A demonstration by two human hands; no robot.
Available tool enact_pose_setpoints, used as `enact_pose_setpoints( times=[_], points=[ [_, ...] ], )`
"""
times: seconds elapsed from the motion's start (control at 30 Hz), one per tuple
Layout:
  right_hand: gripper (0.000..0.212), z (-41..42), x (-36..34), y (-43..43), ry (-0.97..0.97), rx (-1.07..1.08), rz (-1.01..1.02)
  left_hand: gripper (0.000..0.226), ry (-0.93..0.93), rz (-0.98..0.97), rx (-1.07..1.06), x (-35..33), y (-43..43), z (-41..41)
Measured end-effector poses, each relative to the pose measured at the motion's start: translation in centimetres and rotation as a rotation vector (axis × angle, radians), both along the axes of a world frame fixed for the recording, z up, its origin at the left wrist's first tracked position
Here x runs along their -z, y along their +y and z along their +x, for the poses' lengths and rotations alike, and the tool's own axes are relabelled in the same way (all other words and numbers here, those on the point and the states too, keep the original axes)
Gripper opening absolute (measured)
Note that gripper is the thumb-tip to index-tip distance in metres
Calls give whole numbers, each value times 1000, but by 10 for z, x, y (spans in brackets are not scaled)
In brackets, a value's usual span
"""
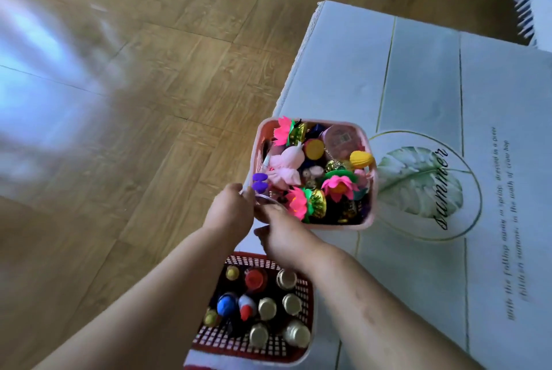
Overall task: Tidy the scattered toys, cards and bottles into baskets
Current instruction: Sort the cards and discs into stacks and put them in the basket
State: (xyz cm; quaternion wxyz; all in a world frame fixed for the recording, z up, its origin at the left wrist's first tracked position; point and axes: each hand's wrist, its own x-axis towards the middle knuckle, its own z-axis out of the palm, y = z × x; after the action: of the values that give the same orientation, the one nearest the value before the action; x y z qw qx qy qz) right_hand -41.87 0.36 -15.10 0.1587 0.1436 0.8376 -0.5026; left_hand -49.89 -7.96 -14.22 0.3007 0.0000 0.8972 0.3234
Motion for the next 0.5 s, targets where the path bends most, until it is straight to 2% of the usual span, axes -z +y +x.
enact_pose_setpoints(
  times=[0.1,0.13,0.2,0.27,0.3,0.4,0.5],
  points=[
    [39,16,-19,6,11,239,-13,37,-54,14,-1,7,-17,-4],
    [33,22,-23,15,72,361,67,40,-68,25,6,8,-20,-5],
    [25,34,-21,39,179,592,360,43,-102,40,26,9,-24,-4],
    [24,45,-8,66,96,730,652,46,-139,94,33,7,-22,0],
    [26,49,-1,77,-15,758,707,48,-159,137,26,7,-21,3],
    [22,52,13,95,-271,842,496,53,-218,249,-6,6,-19,6],
    [20,50,19,92,-343,877,436,38,-231,273,-8,8,-21,2]
  ],
)
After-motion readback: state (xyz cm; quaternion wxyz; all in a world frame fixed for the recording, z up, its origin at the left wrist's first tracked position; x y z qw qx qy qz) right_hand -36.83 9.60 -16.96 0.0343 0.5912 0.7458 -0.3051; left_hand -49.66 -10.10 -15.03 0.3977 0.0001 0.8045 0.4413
